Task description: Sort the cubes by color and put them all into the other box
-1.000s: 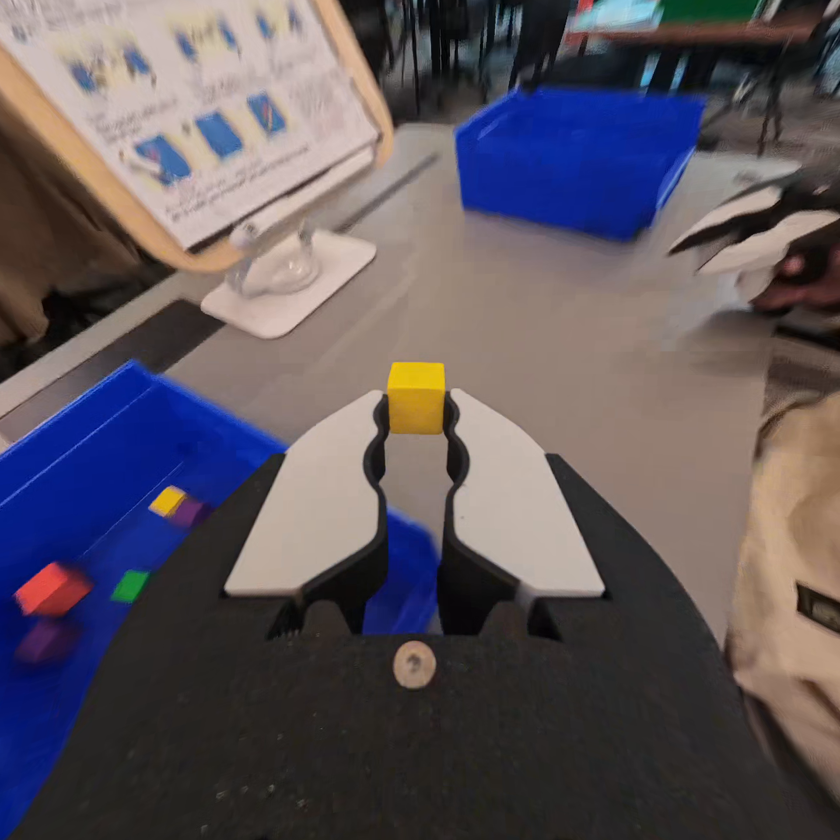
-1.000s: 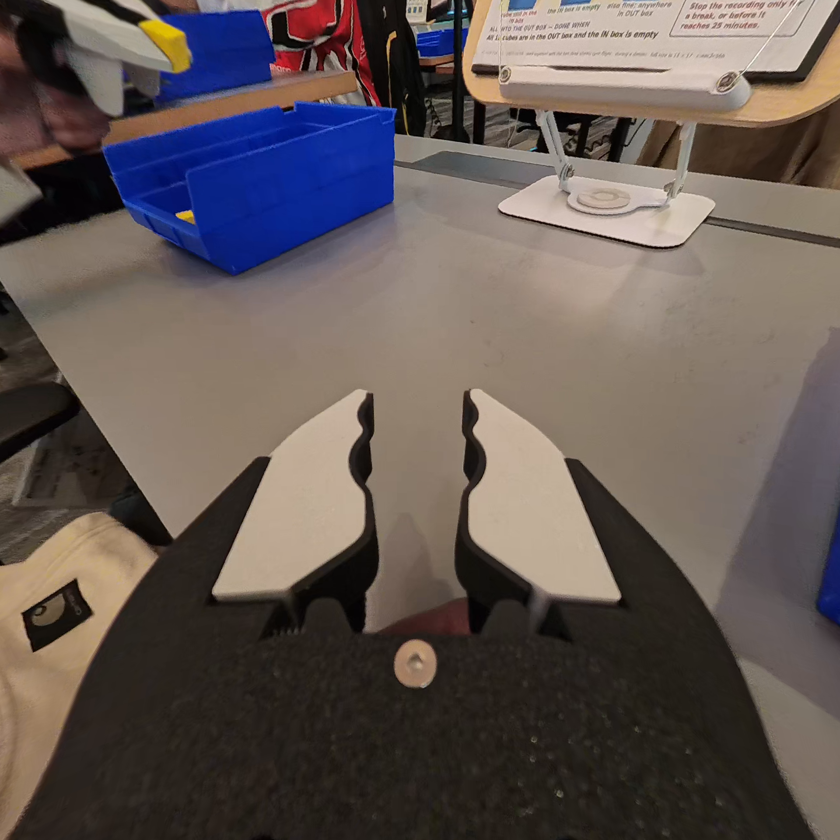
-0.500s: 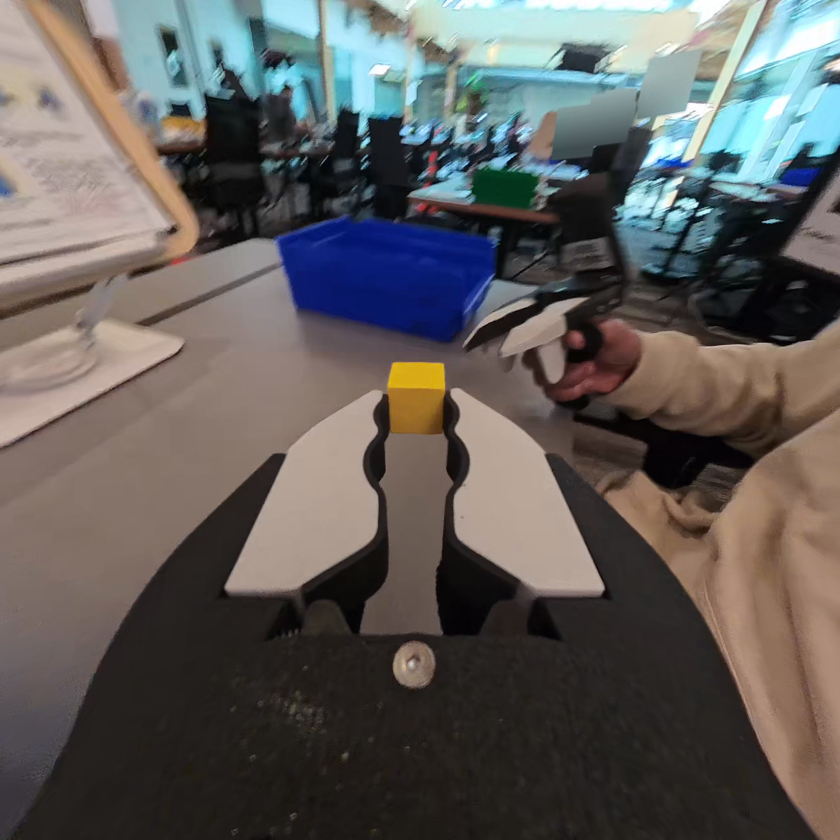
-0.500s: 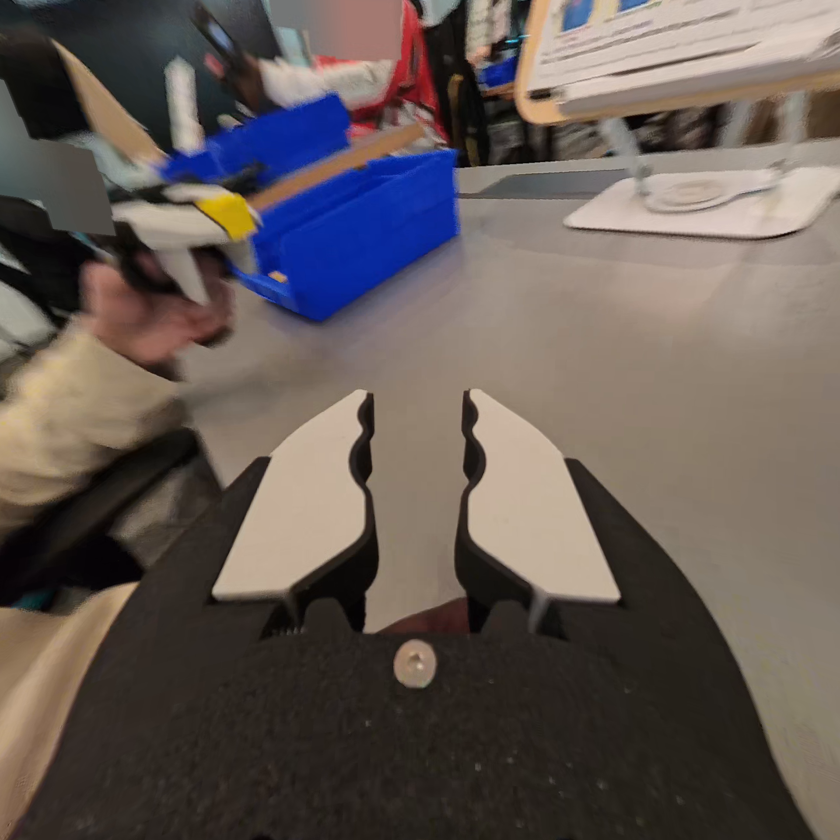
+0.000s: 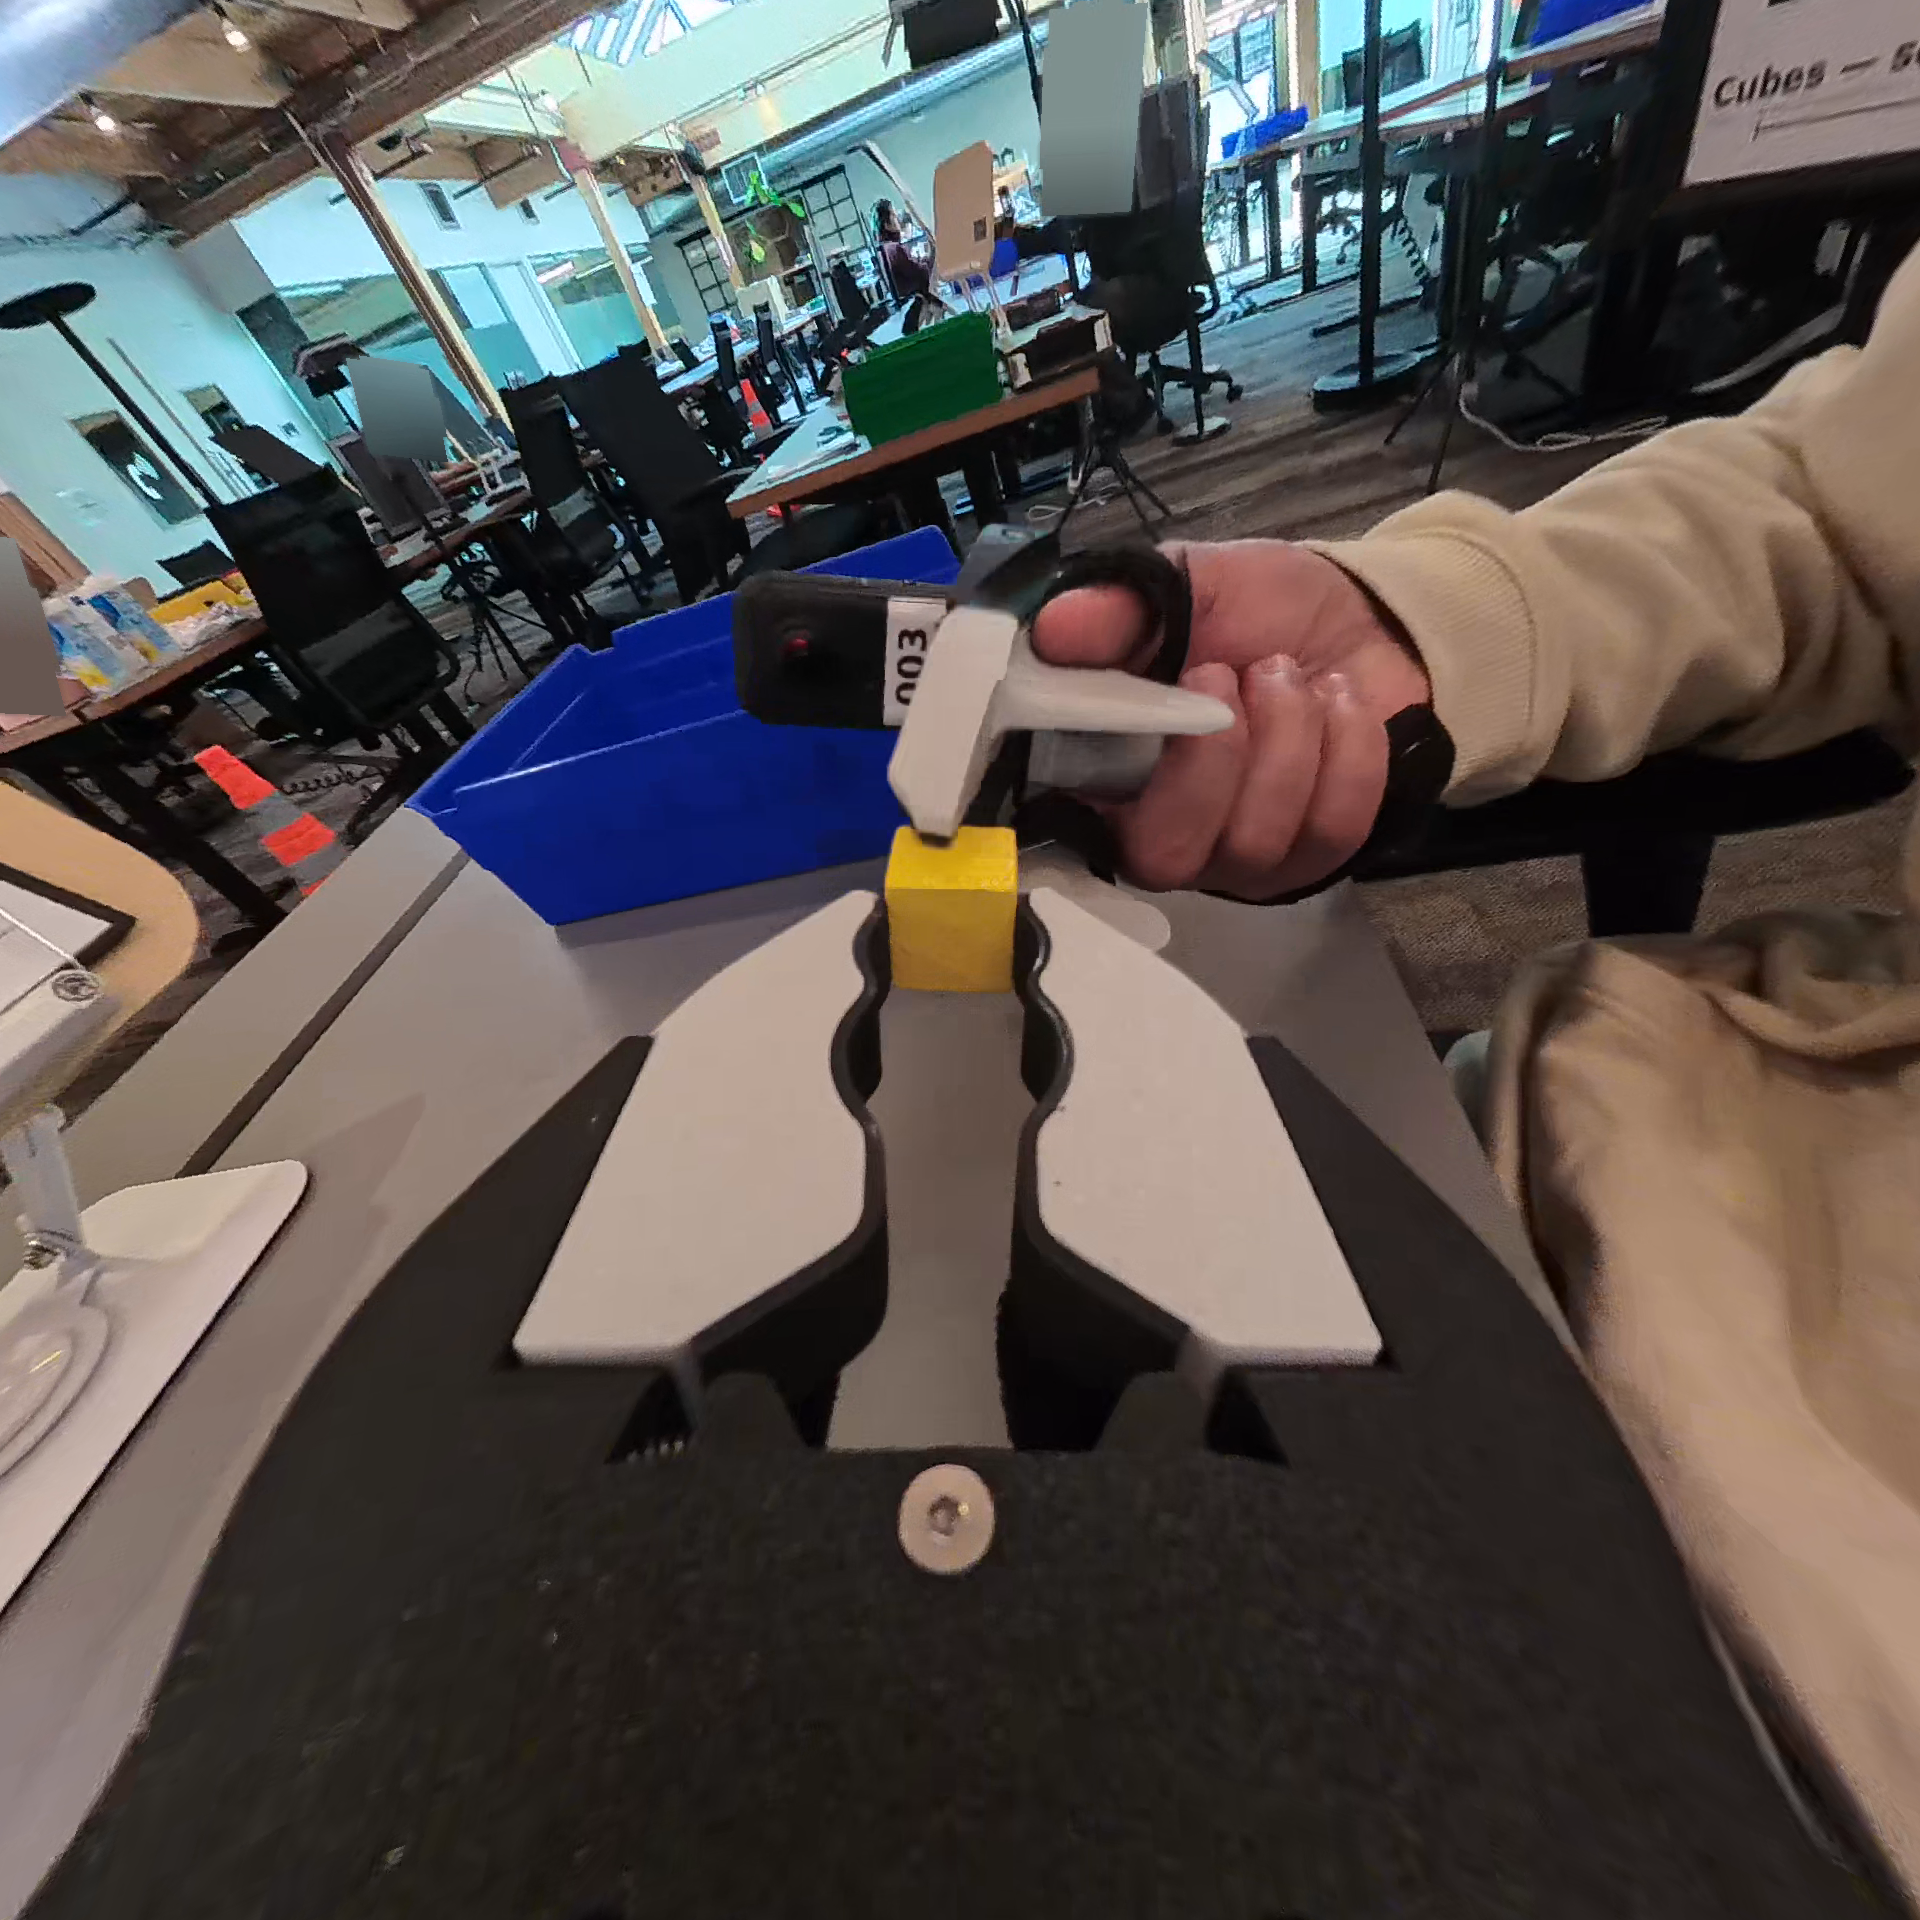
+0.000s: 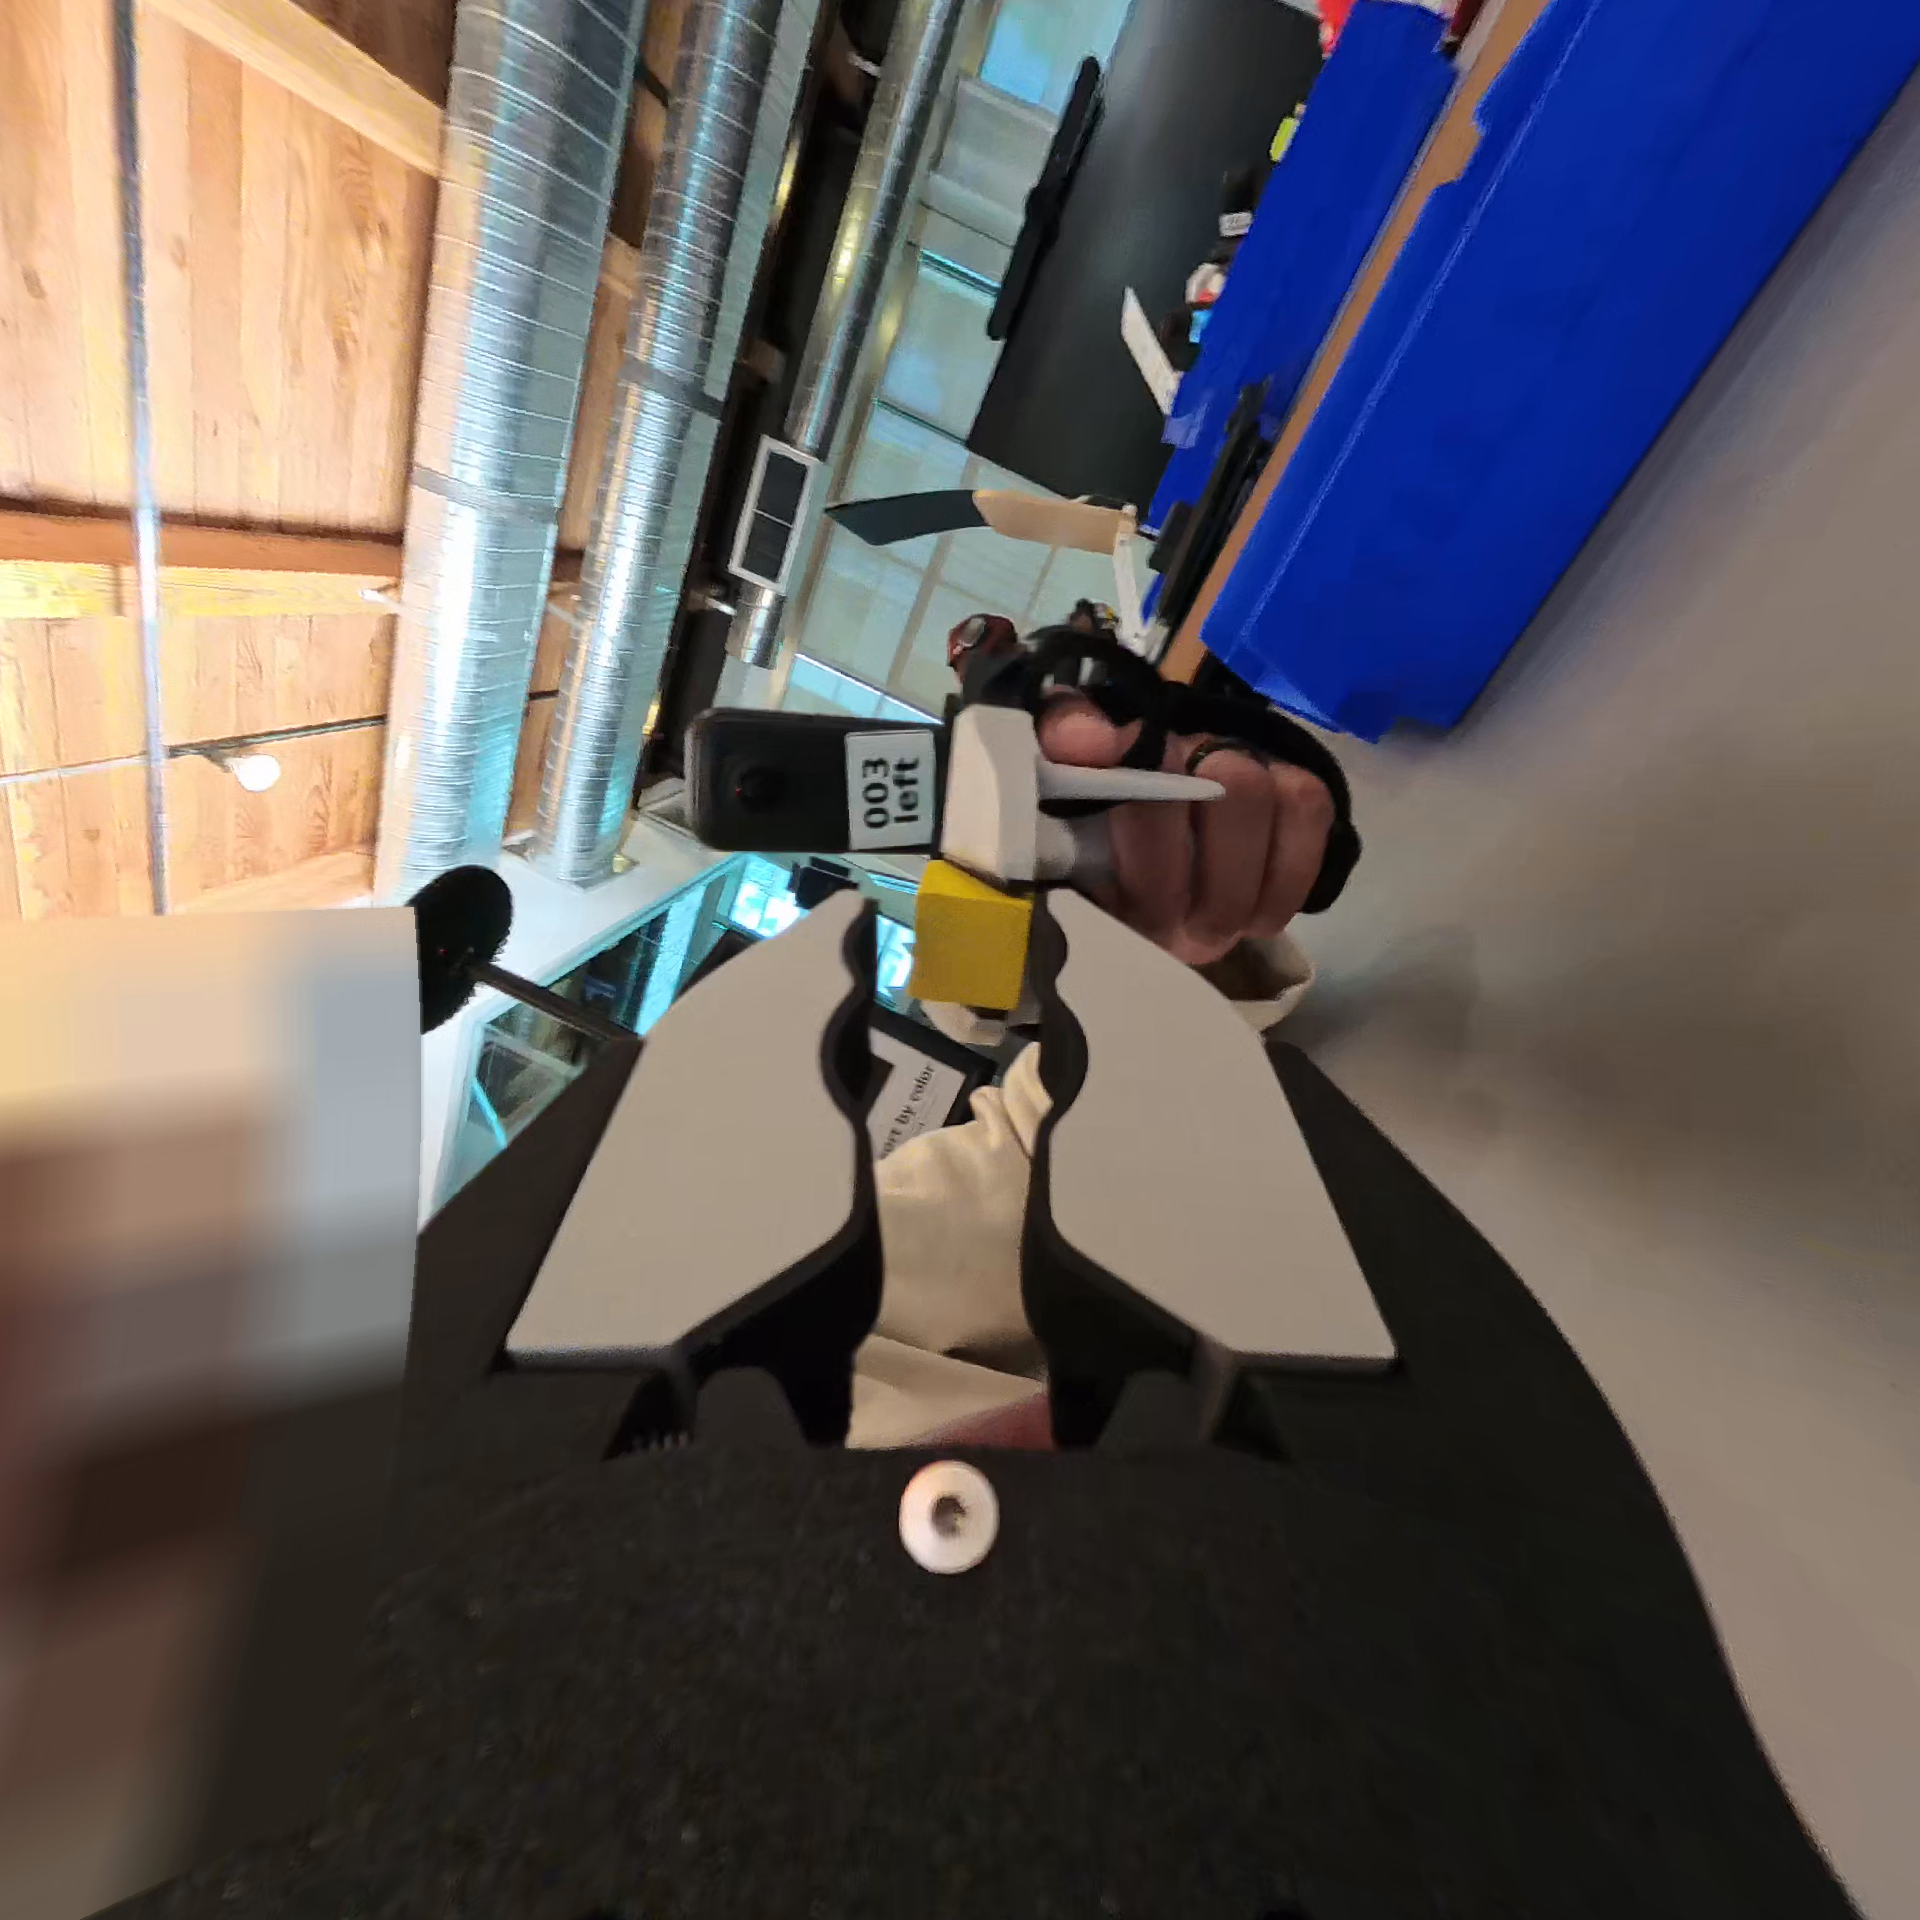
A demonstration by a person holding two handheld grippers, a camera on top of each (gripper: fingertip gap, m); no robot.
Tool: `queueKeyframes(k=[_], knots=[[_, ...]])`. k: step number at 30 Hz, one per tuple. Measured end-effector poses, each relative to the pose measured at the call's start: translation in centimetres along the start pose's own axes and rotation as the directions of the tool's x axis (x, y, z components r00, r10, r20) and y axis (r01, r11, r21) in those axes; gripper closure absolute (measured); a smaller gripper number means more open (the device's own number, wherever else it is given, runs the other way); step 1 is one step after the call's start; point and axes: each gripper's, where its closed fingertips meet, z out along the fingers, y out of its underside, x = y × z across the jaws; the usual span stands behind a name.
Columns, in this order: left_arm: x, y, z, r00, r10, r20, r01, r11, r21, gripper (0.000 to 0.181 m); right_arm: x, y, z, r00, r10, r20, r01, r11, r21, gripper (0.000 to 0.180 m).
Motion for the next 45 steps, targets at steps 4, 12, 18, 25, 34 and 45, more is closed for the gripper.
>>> queueKeyframes(k=[4, 12, 18, 25, 34, 45], knots=[[0.1, 0.8, 0.5, 0.999, 0.035, 0.013, -0.034, 0.999, -0.042, 0.159, 0.9, 0.3, -0.5, 0.999, 0.033, -0.006, -0.034, 0.999, -0.023, 0.158], [-0.2, 2.5, -0.6, 0.978, -0.068, 0.195, 0.107, 0.975, -0.195, 0.114, 1.4, 0.3, -1.4, 0.999, -0.027, -0.045, 0.027, 1.000, 0.003, 0.159], [-0.1, 5.5, -6.6, 0.755, -0.372, 0.539, 0.495, 0.863, -0.099, 0.105, 2.7, -1.4, -6.4, 0.801, -0.429, -0.416, 0.477, 0.879, 0.011, 0.159], [2.0, 6.4, -8.0, 0.746, -0.363, 0.558, 0.494, 0.864, -0.098, 0.113, -1.5, -5.4, -12.2, 0.353, -0.669, -0.655, 0.762, 0.611, -0.214, 0.158], [0.7, 6.8, -7.9, 0.734, -0.423, 0.532, 0.534, 0.843, -0.066, 0.113, 5.8, -24.9, -29.4, 0.134, -0.497, -0.857, 0.314, 0.842, -0.439, 0.158], [0.3, 7.7, -7.7, 0.733, -0.360, 0.578, 0.519, 0.845, -0.132, 0.114, 17.5, -28.7, -27.5, 0.140, -0.470, -0.872, 0.080, 0.883, -0.463, 0.158]])
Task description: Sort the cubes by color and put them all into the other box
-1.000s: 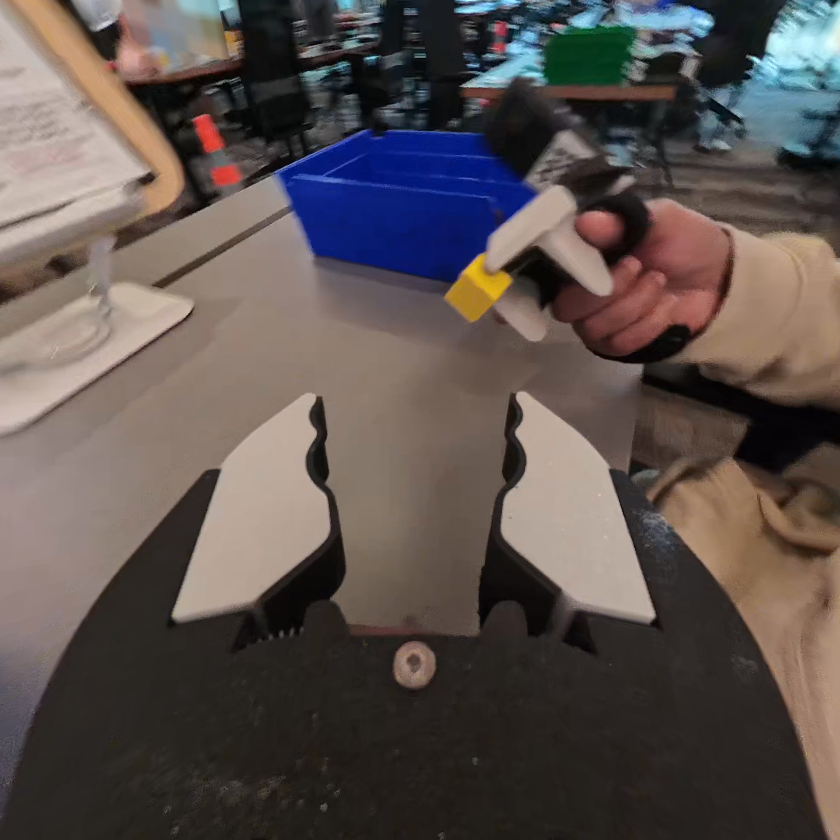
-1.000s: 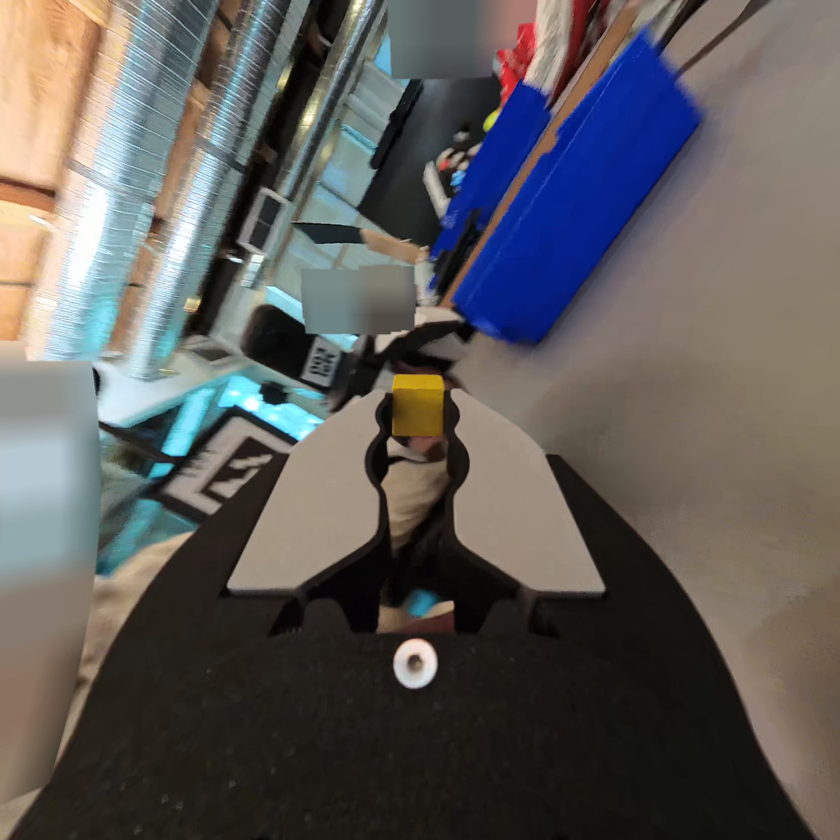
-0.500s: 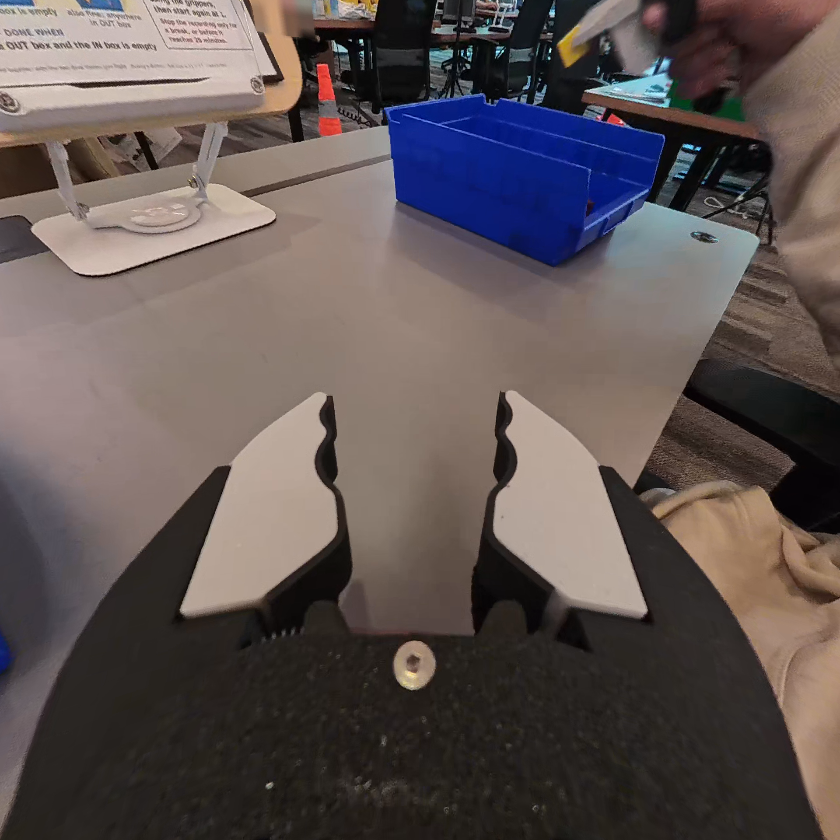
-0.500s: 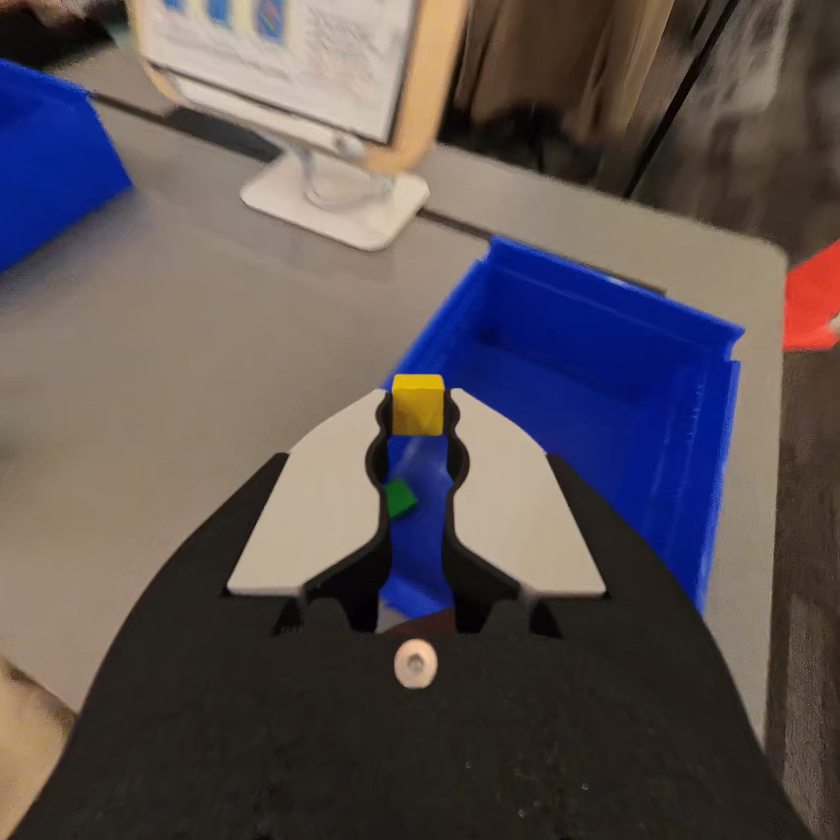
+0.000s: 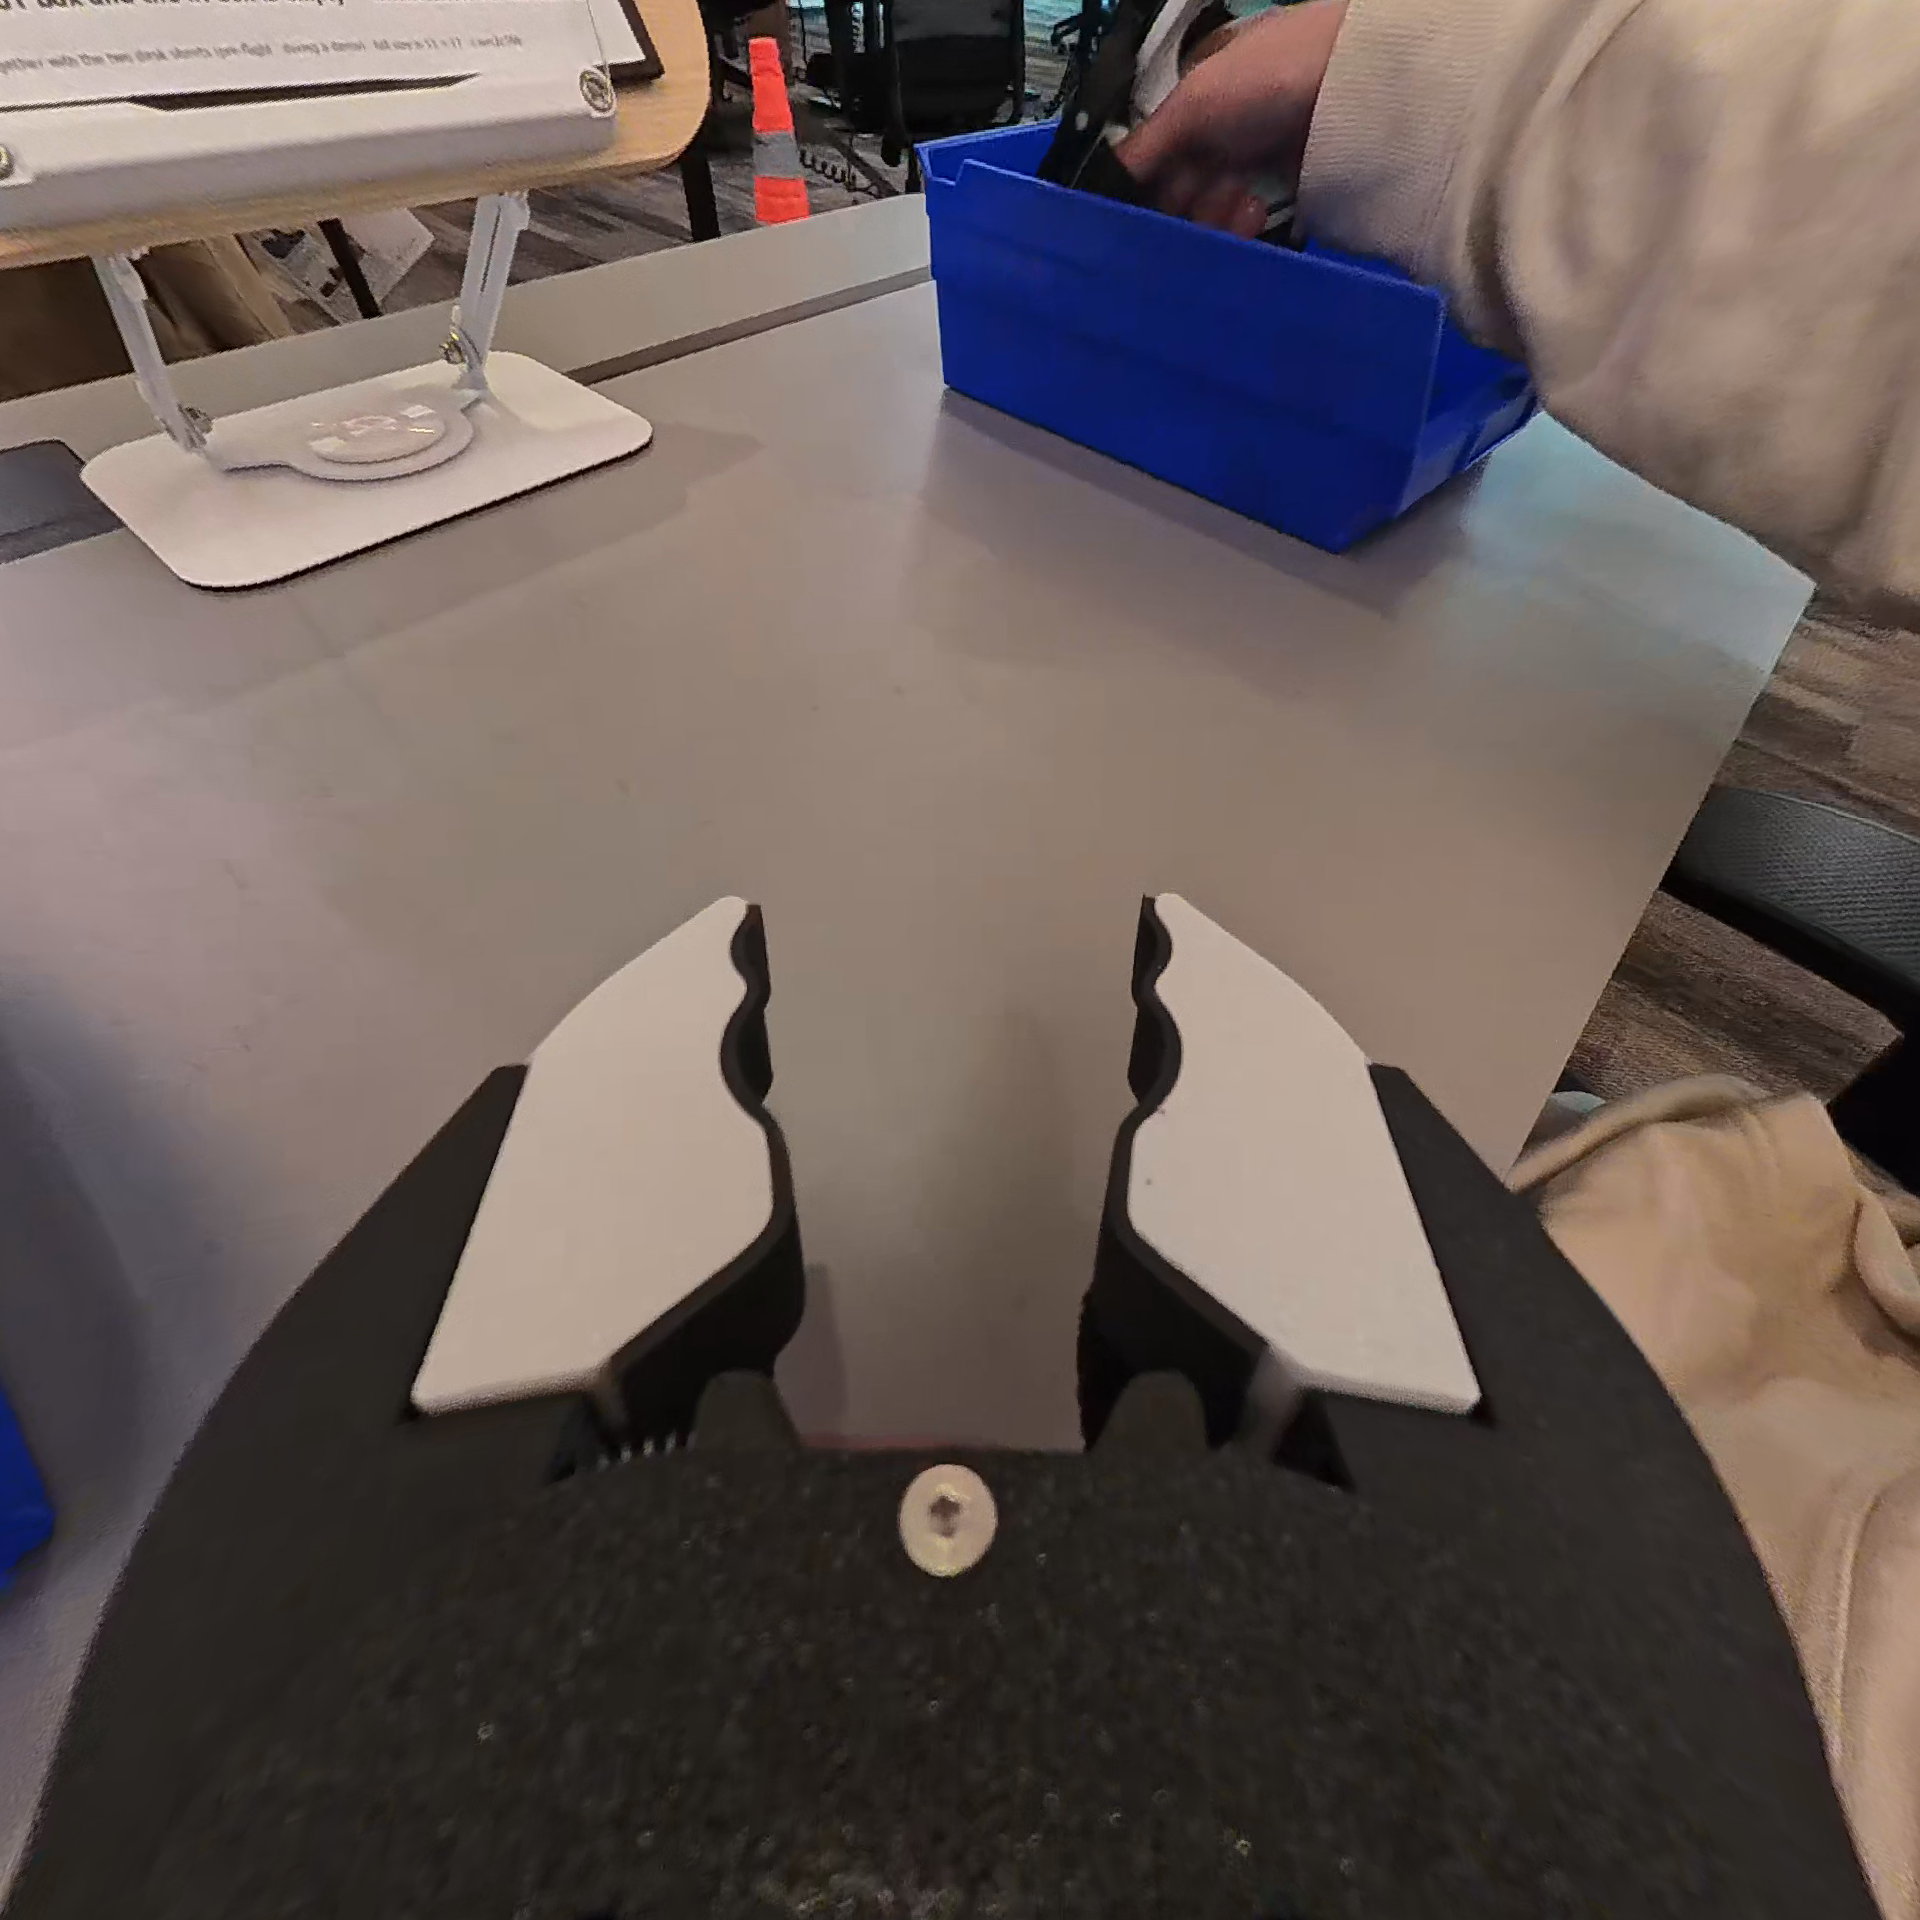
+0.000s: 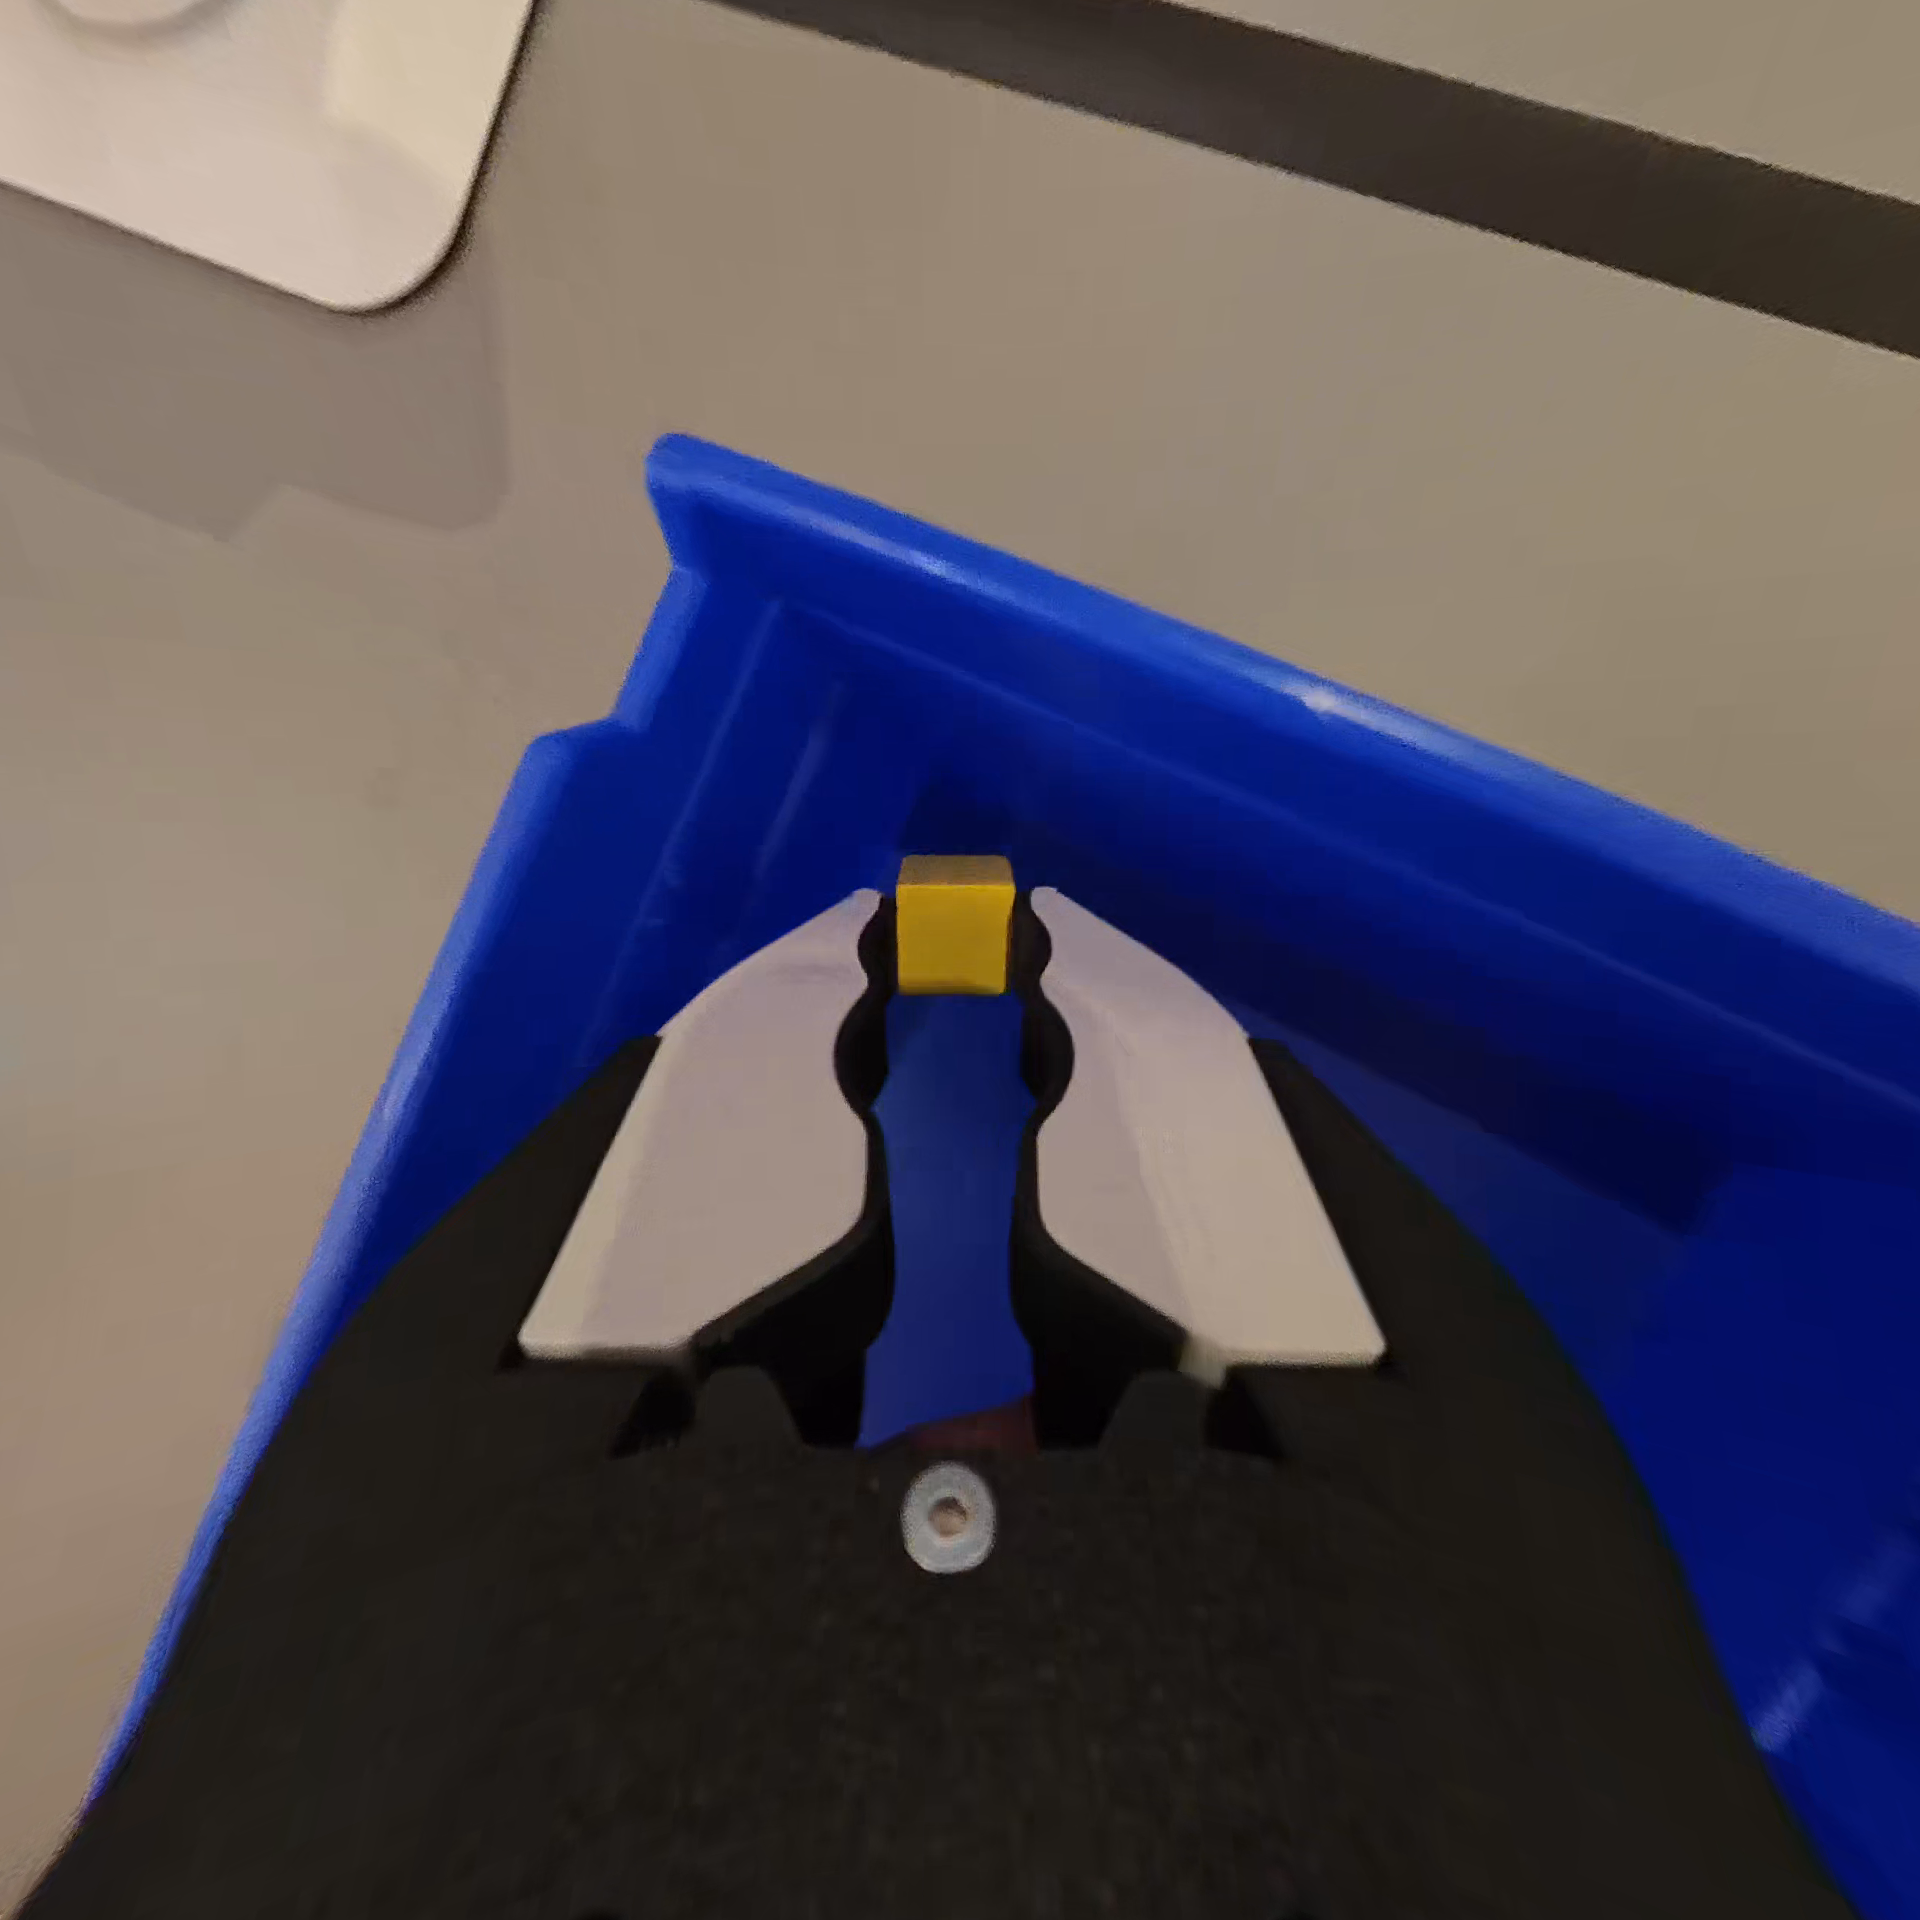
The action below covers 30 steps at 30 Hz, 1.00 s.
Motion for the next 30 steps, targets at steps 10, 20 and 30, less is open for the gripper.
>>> queueKeyframes(k=[10, 20, 30], knots=[[0.2, 0.4, -0.4, 0.999, 0.037, 0.026, -0.037, 0.999, -0.016, 0.113, -0.1, 0.7, 2.5, 0.999, -0.021, -0.046, 0.021, 1.000, -0.012, 0.158], [-1.4, 0.4, -1.1, 0.991, 0.035, 0.128, -0.036, 0.999, 0.009, 0.110, -5.0, 2.3, -13.9, 0.963, -0.047, -0.264, 0.173, 0.862, 0.476, 0.141], [-2.6, 2.3, -1.3, 0.975, -0.065, 0.211, 0.077, 0.996, -0.049, 0.116, -30.3, 17.0, -10.6, 0.933, -0.360, -0.001, 0.281, 0.728, 0.626, 0.144]])
